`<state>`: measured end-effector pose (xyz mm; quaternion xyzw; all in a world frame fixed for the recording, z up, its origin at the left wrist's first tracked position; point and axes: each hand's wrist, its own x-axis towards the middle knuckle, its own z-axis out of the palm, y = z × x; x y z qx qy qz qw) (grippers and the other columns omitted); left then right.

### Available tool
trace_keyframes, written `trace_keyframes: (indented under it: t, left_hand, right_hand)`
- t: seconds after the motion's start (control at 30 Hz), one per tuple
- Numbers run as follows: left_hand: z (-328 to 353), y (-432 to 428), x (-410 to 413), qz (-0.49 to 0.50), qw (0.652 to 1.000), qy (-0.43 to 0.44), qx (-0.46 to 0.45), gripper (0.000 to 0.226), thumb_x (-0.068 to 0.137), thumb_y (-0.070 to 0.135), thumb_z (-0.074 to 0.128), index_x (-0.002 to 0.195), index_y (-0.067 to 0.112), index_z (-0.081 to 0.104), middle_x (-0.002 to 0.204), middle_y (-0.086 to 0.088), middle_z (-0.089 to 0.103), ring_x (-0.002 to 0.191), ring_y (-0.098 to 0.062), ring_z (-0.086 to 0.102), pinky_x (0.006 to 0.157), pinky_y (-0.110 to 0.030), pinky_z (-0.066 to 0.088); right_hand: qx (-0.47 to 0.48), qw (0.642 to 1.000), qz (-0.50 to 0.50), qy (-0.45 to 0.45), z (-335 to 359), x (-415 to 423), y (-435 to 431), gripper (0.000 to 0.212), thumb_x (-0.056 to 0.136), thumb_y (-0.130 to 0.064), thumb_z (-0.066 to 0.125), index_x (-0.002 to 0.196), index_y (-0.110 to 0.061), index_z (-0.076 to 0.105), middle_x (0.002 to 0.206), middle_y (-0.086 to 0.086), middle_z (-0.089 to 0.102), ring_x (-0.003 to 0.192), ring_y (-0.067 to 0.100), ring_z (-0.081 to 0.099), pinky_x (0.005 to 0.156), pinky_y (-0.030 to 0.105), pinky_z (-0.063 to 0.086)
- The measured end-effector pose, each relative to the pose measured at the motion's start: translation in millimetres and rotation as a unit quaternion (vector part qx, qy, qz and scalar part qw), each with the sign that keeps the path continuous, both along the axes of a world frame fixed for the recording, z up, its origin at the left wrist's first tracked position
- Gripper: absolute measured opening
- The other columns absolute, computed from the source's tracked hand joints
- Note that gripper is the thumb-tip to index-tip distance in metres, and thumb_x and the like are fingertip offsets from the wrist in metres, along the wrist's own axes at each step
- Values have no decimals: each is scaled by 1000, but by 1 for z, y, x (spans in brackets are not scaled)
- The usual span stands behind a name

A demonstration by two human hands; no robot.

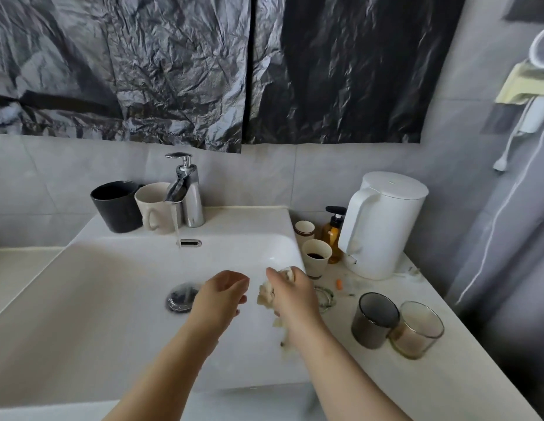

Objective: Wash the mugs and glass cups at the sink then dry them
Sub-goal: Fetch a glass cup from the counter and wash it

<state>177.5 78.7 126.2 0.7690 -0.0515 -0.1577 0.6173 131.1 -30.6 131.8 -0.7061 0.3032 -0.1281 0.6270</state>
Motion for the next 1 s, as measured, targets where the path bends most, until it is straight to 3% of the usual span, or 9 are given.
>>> trace_keyframes:
  t: [0.07,0.17,0.27,0.33,0.5,0.6,0.8,0.9,1.0]
  left_hand:
    - [5,-14,-6,-28,1000,-13,-3,13,94,14,53,88,19,63,94,-1,67,91,-19,65,88,-40,52]
    - [13,-40,-20,-67,997,-22,-18,15,95,15,51,89,20,63,95,0,68,90,-19,66,86,-39,53]
    - [15,-70,-39,-115,993,-16,-33,14,95,16,51,92,16,64,93,-4,69,88,-19,66,82,-35,53]
    - [12,-90,-52,-145,989,-4,-36,13,94,17,53,94,12,65,92,-8,69,83,-21,65,77,-33,52]
    - [-6,-132,-76,-205,978,44,-13,12,95,21,53,98,13,62,93,-7,67,82,-18,64,78,-32,53]
    - [-21,-151,-82,-224,973,58,12,10,95,15,51,93,12,60,84,-7,61,77,-21,59,64,-25,48]
    - [-54,-182,-67,-263,956,-11,130,25,92,12,46,111,19,60,82,-3,61,71,-18,60,59,-21,48]
    - [-63,-194,-61,-326,908,-80,250,36,91,16,46,126,22,54,111,-10,63,91,-26,60,70,-25,47]
    - [-72,-197,-55,-361,864,-130,327,37,91,26,48,127,16,51,115,-9,61,86,-21,53,70,-26,44]
  right_hand:
    - [22,999,-26,-28,9,-12,-12,14,90,-33,57,85,-21,50,80,0,57,70,10,53,75,34,52]
    - [10,996,-69,-49,19,-34,-34,19,90,-36,56,101,-20,56,92,0,62,79,11,58,72,31,52]
    - [-12,991,-119,-61,19,-60,-59,15,90,-34,57,83,-21,55,75,-2,56,71,14,54,58,23,42]
    - [-14,985,-159,-72,12,-79,-77,24,87,-30,59,68,-19,50,66,-1,52,67,19,50,60,25,40]
    - [12,970,-237,-49,-20,-113,-111,30,79,-30,63,60,-22,41,61,0,50,65,23,51,60,28,40]
    - [27,963,-266,-36,-40,-124,-122,32,74,-28,63,52,-21,41,57,-1,49,60,22,49,57,29,39]
    - [50,961,-273,-8,-68,-127,-137,26,81,-22,62,62,-14,47,58,-2,50,57,19,47,58,29,41]
    - [53,960,-276,0,-76,-124,-143,23,82,-22,62,64,-14,50,59,-1,52,57,19,50,57,28,42]
    - [58,960,-275,13,-82,-120,-149,21,81,-23,62,64,-15,51,60,-1,53,60,20,51,57,29,43]
